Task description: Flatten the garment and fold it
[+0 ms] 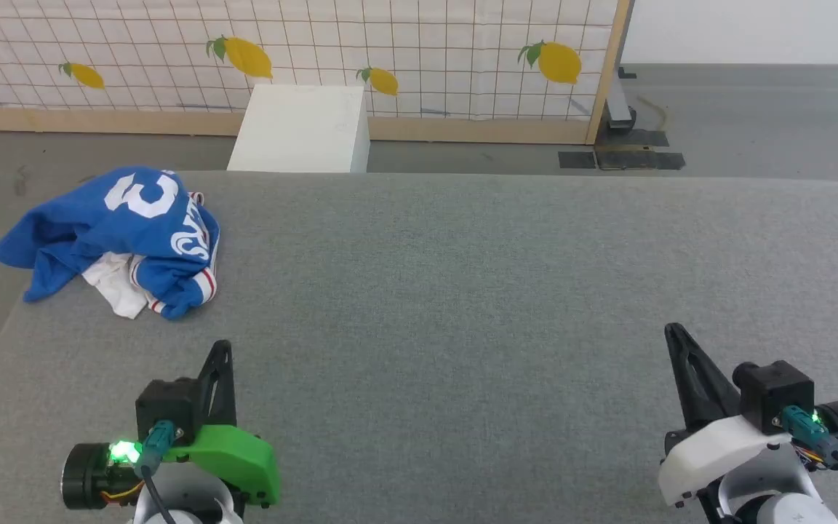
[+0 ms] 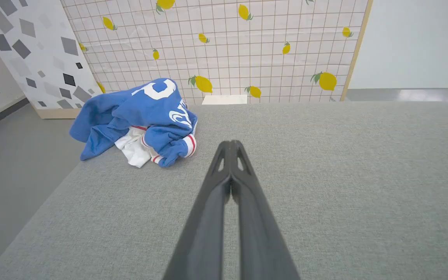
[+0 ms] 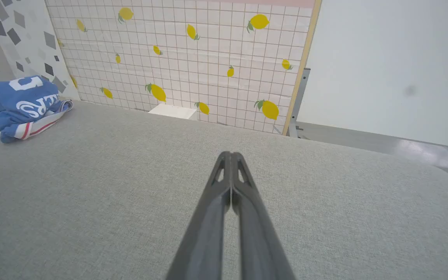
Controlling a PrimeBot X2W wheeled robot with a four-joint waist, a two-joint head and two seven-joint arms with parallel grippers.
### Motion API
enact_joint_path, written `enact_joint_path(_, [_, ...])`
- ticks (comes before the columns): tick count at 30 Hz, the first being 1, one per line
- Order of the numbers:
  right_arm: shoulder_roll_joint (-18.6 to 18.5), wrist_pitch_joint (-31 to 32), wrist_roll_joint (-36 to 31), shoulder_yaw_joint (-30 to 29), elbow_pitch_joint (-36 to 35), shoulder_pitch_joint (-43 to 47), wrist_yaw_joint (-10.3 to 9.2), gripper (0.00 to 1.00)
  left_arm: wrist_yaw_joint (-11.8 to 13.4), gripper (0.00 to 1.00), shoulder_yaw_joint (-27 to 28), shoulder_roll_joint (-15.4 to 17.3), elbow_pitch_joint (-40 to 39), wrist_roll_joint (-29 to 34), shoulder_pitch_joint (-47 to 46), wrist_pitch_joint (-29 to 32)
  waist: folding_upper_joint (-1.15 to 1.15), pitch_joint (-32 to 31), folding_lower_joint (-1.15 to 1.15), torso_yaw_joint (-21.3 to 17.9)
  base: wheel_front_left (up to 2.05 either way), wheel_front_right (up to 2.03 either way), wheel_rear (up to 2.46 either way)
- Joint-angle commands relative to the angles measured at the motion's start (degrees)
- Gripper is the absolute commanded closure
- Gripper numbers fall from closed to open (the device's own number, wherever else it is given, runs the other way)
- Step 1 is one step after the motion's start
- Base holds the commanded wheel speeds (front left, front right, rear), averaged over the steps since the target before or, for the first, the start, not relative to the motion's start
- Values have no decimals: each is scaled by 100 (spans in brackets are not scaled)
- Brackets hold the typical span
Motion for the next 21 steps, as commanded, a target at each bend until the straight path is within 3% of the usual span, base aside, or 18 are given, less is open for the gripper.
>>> enact_joint_path(1, [8, 2, -19, 7, -27, -91, -9, 100, -6, 100, 17, -25, 15, 60, -82, 8, 0, 0, 0, 0, 0, 0, 0])
enact_joint_path(21, [8, 2, -19, 7, -27, -91, -9, 100, -6, 100, 17, -25, 15, 60, -82, 8, 0, 0, 0, 0, 0, 0, 0])
